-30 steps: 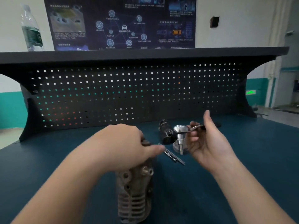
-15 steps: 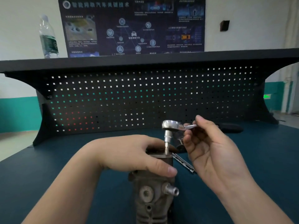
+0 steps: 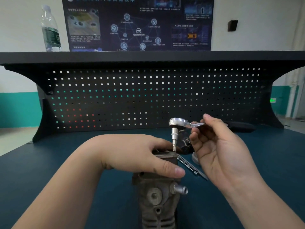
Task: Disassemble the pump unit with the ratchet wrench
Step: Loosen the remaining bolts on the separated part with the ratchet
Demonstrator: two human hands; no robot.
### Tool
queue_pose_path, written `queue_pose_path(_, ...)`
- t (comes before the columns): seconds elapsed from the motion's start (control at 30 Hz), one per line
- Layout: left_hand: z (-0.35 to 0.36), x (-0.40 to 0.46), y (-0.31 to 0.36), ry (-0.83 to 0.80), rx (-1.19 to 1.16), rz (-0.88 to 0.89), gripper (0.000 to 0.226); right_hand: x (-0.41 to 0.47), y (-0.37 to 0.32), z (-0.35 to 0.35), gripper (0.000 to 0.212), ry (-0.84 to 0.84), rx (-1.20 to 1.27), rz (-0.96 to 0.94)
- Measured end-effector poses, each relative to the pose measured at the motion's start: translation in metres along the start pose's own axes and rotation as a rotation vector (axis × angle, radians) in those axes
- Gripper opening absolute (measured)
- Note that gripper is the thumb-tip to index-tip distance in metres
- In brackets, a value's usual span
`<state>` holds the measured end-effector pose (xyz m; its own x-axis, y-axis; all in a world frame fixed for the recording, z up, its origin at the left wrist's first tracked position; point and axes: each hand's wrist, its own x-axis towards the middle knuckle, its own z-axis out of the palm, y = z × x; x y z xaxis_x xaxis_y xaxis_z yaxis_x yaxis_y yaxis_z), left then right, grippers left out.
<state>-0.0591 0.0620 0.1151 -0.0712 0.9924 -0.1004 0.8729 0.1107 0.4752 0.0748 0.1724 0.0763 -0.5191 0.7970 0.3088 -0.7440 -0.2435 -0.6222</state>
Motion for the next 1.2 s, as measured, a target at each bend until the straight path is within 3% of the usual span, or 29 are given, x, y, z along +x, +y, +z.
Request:
queue_pose_path(0.13,-0.003,0.000,-0.003,0.074,-0.218,0.139,0.041,0.005,-0.003,0.004,0.034,-0.007,-0.017,0.079)
queue_pose_path(0.27,-0.002,0.005,-0.006,0.174,-0.410,0.178,0.043,0.013,-0.007,0.003,0.017,-0.002,-0.051,0.167)
queue_pose_path(0.37,0.002,0.008,-0.002,0.189,-0.550,0.156,0.054,0.018,-0.007,0.000,0.016,0.020,-0.009,0.225)
queue_pose_path(0.53,0.005,0.014,-0.001,0.228,-0.519,0.147,0.078,0.026,0.006,0.001,0.014,0.062,0.145,0.364)
queue_pose_path(0.73,0.007,0.018,-0.007,0.125,-0.817,0.112,0.039,0.026,0.015,0.002,0.006,0.049,0.120,0.395)
queue_pose_path(0.8,0.005,0.018,-0.010,0.102,-0.835,0.124,0.033,0.026,0.014,0.000,0.009,0.025,0.119,0.418)
queue_pose_path(1.03,0.008,0.021,-0.009,0.144,-0.782,0.116,0.046,0.022,0.004,-0.003,0.004,0.040,0.228,0.481)
queue_pose_path(1.2,0.010,0.021,-0.003,0.169,-0.744,0.121,0.045,0.021,-0.001,-0.003,0.015,0.044,0.243,0.464)
